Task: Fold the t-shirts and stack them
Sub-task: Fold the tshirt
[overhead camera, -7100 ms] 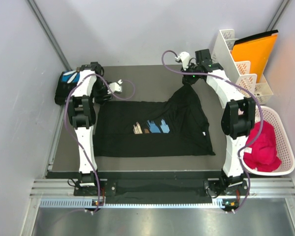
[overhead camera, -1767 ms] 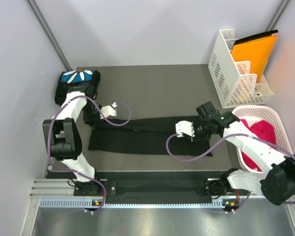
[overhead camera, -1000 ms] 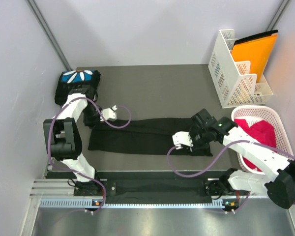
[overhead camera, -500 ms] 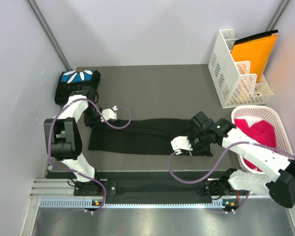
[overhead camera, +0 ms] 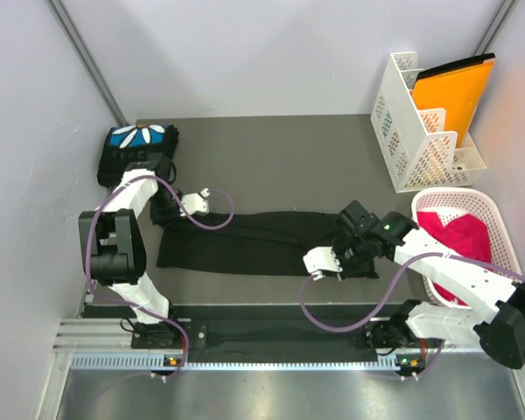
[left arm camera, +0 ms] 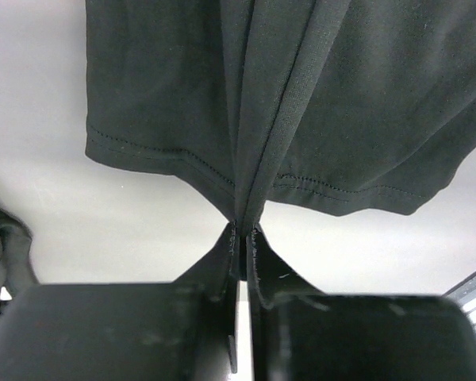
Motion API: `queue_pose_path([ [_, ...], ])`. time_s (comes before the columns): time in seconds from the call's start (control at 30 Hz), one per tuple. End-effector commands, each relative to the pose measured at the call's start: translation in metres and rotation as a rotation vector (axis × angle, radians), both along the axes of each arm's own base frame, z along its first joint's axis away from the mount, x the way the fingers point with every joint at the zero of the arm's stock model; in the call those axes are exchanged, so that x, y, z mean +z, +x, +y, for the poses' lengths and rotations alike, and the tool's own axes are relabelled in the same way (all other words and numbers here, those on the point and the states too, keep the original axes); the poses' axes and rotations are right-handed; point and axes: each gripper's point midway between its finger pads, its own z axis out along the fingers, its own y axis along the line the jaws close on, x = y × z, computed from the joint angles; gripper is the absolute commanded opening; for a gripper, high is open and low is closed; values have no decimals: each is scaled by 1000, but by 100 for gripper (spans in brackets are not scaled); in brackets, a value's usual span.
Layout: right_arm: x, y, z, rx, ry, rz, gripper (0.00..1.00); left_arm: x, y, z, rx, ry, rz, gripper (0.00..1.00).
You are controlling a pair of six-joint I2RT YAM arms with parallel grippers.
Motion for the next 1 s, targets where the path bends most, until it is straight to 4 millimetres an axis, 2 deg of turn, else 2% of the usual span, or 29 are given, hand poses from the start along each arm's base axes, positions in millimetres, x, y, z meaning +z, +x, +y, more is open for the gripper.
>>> queue_pose_path([
  [0.0, 8, -6, 9, 61, 32, 8, 30, 0, 0, 2, 1, 20, -3, 14],
  [0.03, 8, -6, 9, 63, 31, 9, 48, -1, 0, 3, 1, 26, 2, 17],
  [0.23, 7, -5, 6, 58, 22, 1, 74, -3, 6, 15, 32, 95, -12, 39],
  [0.3, 7, -5, 5, 59, 18, -6, 75, 0, 10, 15, 43, 95, -34, 46],
  [0.33, 6, -5, 5, 57, 16, -5, 75, 4, 8, 14, 28, 90, -17, 56],
  [0.5, 5, -1, 2, 47, 6, -29, 77, 12, 8, 15, 14, 91, -13, 63],
  [0.6, 4, 6, 1, 18, 3, -49, 79, 24, 16, 14, 33, 81, -46, 66],
  [0.63, 4, 8, 0, 4, 6, -50, 80, 33, 26, 11, 33, 62, -80, 67],
  [0.7, 7, 13, 3, -24, 29, -61, 81, 45, 32, 11, 45, 59, -113, 70],
  [0.77, 13, 19, 5, -63, 52, -66, 82, 60, 42, 3, 51, 4, -164, 72],
  [0.8, 16, 23, 8, -80, 71, -70, 82, 68, 48, 1, 48, -8, -195, 72],
  [0.87, 22, 32, 9, -136, 95, -78, 82, 73, 51, -5, 43, -45, -209, 74],
  [0.97, 33, 62, 12, -248, 156, -120, 82, 61, 52, -11, 21, -74, -190, 73],
])
